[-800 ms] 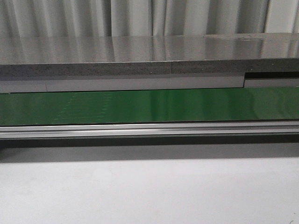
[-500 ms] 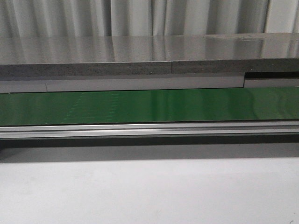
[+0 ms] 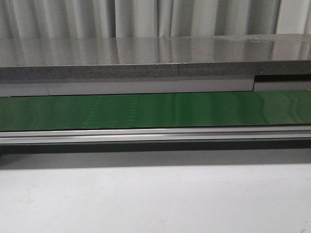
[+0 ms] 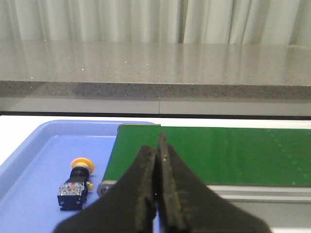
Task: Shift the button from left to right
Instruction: 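Move the left gripper over the blue tray toward the yellow button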
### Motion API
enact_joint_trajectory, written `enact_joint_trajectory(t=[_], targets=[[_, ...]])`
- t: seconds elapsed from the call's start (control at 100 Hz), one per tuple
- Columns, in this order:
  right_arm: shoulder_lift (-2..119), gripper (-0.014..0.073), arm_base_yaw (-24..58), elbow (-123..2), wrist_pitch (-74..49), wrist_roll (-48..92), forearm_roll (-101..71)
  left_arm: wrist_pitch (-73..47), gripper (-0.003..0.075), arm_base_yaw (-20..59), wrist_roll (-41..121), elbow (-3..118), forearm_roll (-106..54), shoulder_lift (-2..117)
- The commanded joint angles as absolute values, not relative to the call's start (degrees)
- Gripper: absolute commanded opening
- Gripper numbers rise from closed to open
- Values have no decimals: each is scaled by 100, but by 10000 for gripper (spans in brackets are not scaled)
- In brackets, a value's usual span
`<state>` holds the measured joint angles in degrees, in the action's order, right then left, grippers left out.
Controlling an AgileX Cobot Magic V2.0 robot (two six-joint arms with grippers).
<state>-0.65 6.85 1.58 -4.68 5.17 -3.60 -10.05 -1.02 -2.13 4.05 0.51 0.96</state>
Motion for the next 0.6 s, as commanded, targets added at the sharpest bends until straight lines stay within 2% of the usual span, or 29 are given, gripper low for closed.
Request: enact_joint_trajectory(t=[0.0, 0.42, 0.59], targets=[[-174, -68, 685, 70, -32, 530, -378, -737, -20, -56, -273, 1071, 57, 492], [-174, -68, 685, 70, -32, 530, -378, -3452, -20, -56, -273, 3843, -78, 3293], [-174, -68, 685, 70, -32, 530, -378, -3998, -20, -56, -273, 4439, -259, 4120]])
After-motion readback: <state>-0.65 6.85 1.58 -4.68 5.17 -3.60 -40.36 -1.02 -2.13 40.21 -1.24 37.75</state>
